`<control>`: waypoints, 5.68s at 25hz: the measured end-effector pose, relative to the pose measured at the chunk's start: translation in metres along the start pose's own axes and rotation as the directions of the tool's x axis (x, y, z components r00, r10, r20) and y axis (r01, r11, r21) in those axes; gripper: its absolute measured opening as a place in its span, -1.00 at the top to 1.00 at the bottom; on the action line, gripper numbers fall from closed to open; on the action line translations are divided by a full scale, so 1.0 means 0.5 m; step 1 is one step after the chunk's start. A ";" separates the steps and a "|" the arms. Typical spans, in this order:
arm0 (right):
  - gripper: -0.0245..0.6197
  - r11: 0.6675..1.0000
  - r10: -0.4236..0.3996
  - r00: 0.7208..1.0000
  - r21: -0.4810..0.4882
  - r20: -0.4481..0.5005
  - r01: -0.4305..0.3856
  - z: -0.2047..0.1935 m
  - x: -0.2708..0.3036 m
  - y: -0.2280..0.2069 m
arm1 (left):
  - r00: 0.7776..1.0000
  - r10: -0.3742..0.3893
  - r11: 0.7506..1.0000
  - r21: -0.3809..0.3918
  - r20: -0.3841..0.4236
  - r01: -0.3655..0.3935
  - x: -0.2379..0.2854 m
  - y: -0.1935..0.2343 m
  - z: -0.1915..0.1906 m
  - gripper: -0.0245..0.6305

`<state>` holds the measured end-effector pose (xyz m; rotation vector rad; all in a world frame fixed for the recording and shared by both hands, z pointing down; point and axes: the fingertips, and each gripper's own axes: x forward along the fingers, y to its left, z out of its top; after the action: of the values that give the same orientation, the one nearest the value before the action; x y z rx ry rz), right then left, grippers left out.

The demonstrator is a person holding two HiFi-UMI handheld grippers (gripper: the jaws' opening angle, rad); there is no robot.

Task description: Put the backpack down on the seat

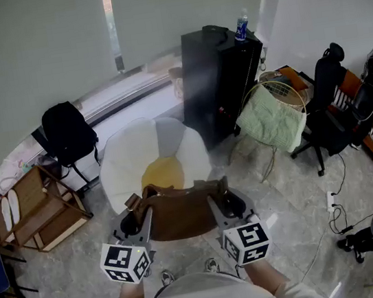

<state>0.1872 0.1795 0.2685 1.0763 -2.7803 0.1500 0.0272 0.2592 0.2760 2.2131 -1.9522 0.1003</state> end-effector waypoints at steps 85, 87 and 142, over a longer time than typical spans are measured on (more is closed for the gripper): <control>0.37 0.993 0.109 0.993 0.047 -0.043 -0.107 0.071 0.531 -0.223 | 0.996 0.084 0.995 -0.060 -0.013 -0.085 0.464 0.293 0.070 0.60; 0.38 0.996 0.083 0.996 0.048 -0.039 -0.081 0.079 0.558 -0.213 | 0.998 0.059 0.996 -0.061 -0.015 -0.060 0.479 0.326 0.076 0.61; 0.38 0.990 0.113 0.978 0.106 -0.174 -0.095 -0.107 1.058 -0.361 | 0.989 0.086 0.988 -0.115 -0.124 -0.100 0.884 0.634 -0.093 0.60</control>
<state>-0.0708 -0.2943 0.4234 0.8883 -2.6902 0.3787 -0.2247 -0.2000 0.4290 1.9937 -1.9431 0.1209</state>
